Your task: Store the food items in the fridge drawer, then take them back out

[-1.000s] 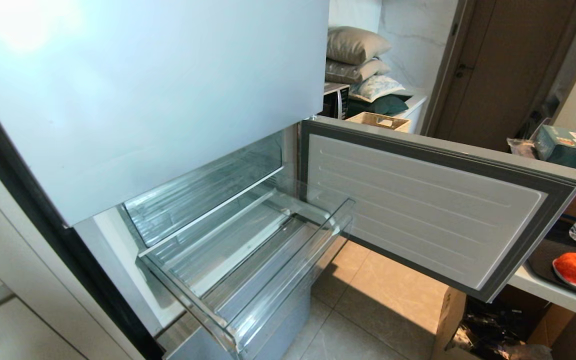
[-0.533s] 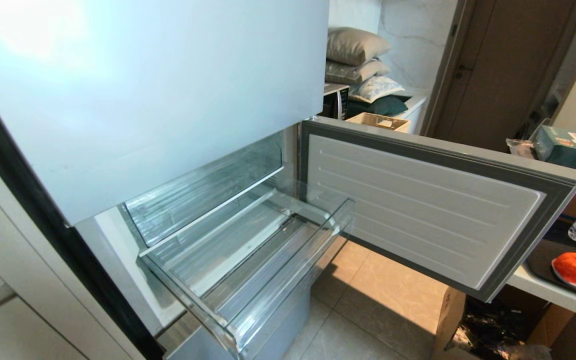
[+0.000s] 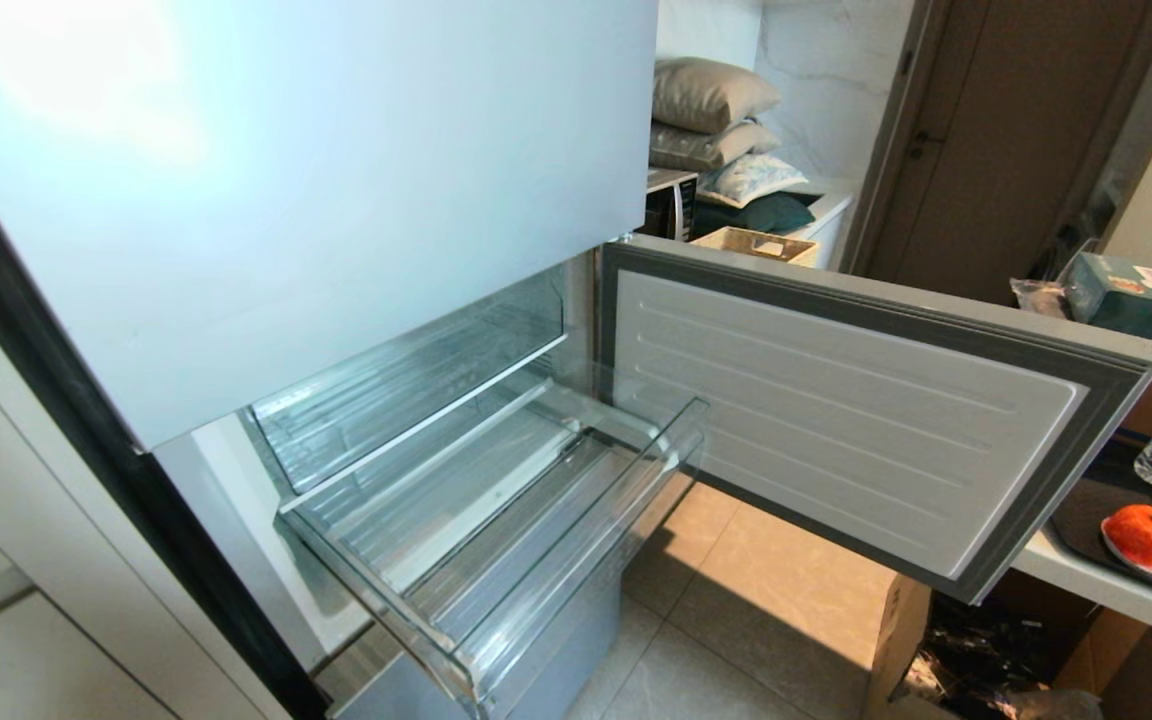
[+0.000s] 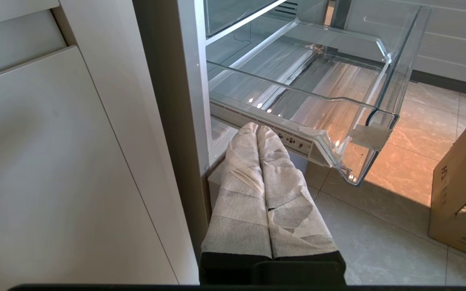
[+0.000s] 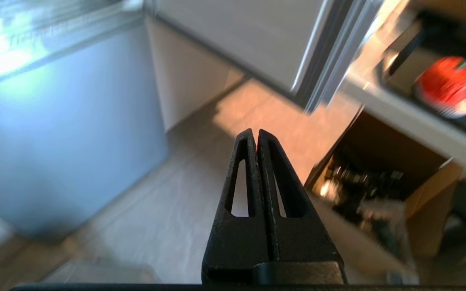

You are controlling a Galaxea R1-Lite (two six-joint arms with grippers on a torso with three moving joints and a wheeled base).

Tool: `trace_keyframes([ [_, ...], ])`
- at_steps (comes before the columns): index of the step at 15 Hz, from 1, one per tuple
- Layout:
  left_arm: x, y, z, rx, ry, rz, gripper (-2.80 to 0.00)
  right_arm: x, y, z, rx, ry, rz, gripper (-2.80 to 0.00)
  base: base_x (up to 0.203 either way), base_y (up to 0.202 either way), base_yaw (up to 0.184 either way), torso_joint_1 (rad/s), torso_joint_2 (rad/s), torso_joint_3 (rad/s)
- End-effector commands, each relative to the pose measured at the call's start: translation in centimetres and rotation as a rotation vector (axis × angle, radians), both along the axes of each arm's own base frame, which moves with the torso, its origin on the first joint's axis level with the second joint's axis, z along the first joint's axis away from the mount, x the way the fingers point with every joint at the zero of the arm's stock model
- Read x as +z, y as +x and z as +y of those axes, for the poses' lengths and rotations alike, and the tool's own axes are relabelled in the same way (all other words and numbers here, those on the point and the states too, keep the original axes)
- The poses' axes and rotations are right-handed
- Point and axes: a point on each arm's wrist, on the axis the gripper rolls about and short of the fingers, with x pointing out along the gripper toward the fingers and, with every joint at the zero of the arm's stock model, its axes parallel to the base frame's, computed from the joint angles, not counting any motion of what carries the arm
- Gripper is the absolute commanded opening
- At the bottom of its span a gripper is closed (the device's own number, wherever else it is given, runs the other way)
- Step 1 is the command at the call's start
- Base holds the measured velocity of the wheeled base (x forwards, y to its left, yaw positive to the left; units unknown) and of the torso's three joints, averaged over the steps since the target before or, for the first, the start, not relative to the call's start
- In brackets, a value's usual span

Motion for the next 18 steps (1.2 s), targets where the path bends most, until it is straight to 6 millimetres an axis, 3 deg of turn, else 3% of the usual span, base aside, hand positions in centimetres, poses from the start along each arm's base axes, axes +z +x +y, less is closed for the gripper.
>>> trace_keyframes([
  [1,0.0,0.0,0.0,0.001,0.001,0.0,-2.8,-0.33,-1.04,0.0,-0.004,0.0,-0.132,-2.8,0.0,0.0,0.0,0.0,0.0,0.0],
  [11,0.0,0.0,0.0,0.0,0.001,0.0,-2.8,-0.35,-1.03,-0.04,-0.025,0.022,-0.129,-2.8,0.0,0.0,0.0,0.0,0.0,0.0],
  [18,0.0,0.01,0.0,0.001,0.001,0.001,-2.8,-0.35,-1.03,-0.05,-0.028,0.036,-0.129,-2.8,0.0,-0.005,0.152,0.001,0.0,0.005],
])
